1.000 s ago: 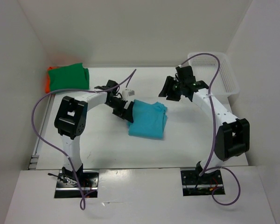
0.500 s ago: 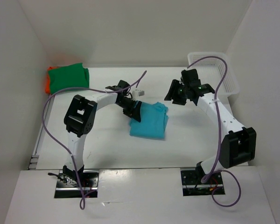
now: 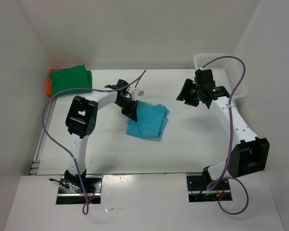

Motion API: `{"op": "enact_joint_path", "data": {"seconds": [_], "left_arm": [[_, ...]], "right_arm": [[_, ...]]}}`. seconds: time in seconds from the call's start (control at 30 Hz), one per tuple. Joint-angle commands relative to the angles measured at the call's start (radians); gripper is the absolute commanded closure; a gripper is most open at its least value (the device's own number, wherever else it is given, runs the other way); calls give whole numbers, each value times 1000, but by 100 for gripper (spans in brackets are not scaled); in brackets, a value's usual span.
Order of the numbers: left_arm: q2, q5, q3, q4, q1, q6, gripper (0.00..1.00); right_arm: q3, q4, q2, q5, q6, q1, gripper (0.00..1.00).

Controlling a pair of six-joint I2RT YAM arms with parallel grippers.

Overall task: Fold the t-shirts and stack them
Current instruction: Put the neatly folded tshirt into the corner of the board with the left arm

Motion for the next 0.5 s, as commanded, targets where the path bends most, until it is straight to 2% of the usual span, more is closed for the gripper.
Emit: {"op": "enact_joint_path", "data": {"seconds": [0.0, 0.1, 0.13, 0.23, 0.33, 0.47], "left_arm": [[-52, -301, 67, -17, 74, 120, 100], [-61, -431, 142, -8, 101, 188, 100], [-61, -527, 160, 3, 116, 205, 100], [-52, -698, 243, 23, 142, 269, 100], [-14, -830, 300, 34, 142, 318, 100], [19, -929, 380, 57, 162, 369, 100]], "right_arm": [[76, -15, -21, 18, -23, -16, 44], [105, -25, -1, 18, -32, -16, 44], [119, -25, 11, 18, -41, -16, 44], [128, -25, 30, 29, -41, -16, 44], [137, -34, 39, 29, -51, -16, 44], [147, -34, 50, 29, -51, -16, 44]]}}
